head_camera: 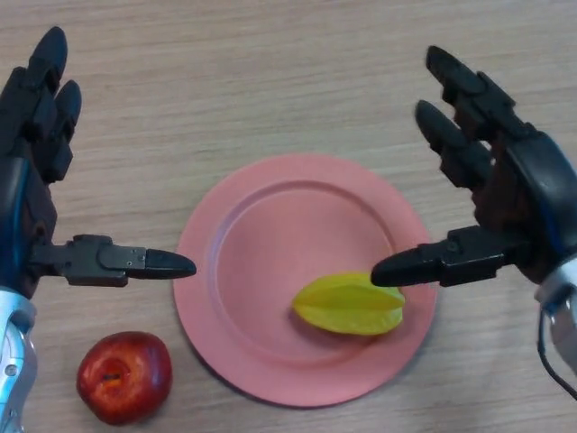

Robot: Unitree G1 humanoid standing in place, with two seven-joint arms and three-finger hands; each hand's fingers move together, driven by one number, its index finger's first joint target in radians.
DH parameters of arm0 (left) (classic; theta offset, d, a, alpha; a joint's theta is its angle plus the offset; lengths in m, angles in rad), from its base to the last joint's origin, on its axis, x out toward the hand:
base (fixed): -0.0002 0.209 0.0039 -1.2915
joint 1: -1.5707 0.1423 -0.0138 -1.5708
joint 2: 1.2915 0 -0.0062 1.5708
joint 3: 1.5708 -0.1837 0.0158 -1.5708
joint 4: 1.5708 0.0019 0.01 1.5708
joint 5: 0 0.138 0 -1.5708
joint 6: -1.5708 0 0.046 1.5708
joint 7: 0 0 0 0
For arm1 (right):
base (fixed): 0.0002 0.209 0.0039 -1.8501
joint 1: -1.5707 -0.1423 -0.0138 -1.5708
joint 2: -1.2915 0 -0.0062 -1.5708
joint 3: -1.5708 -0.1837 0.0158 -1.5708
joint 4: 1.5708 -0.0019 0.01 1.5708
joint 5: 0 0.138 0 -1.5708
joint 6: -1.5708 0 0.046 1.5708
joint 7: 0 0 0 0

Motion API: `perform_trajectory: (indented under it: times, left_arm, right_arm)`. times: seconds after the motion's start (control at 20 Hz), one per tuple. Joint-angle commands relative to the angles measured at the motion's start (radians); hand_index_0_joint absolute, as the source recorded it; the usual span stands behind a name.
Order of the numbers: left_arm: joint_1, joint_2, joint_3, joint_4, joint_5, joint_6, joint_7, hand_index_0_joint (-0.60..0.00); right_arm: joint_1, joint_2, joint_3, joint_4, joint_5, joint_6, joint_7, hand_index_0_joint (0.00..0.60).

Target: Pick up the yellow starfruit and place it on the plate

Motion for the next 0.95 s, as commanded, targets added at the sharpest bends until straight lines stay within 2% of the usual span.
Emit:
perform_trajectory:
  times: [0.05, 0.15, 0.35, 0.5, 0.65, 0.95]
  left_arm:
    - [-0.027, 0.022, 0.043, -0.066, 0.019, -0.117, 0.034, 0.000]
    - [-0.034, 0.025, 0.037, -0.073, 0.008, -0.098, 0.035, 0.000]
    - [-0.052, 0.031, 0.030, -0.086, 0.034, -0.088, 0.028, 0.000]
    - [-0.037, 0.023, 0.026, -0.071, 0.044, -0.114, 0.025, 0.000]
    - [-0.047, 0.030, 0.036, -0.084, 0.044, -0.109, 0.020, 0.000]
    - [-0.044, 0.025, 0.029, -0.108, 0.035, -0.085, 0.034, 0.000]
  right_arm:
    - [-0.020, -0.044, -0.081, -0.056, -0.033, -0.166, 0.008, 0.000]
    - [-0.005, -0.054, -0.102, -0.072, -0.075, -0.161, 0.026, 0.000]
    - [-0.003, -0.060, -0.120, -0.127, -0.042, -0.090, 0.047, 0.000]
    - [-0.003, -0.058, -0.129, -0.153, 0.012, -0.055, 0.021, 0.000]
    - [0.011, -0.059, -0.130, -0.154, 0.019, -0.057, 0.001, 0.000]
    - [0.045, -0.064, -0.149, -0.212, 0.032, -0.010, -0.001, 0.000]
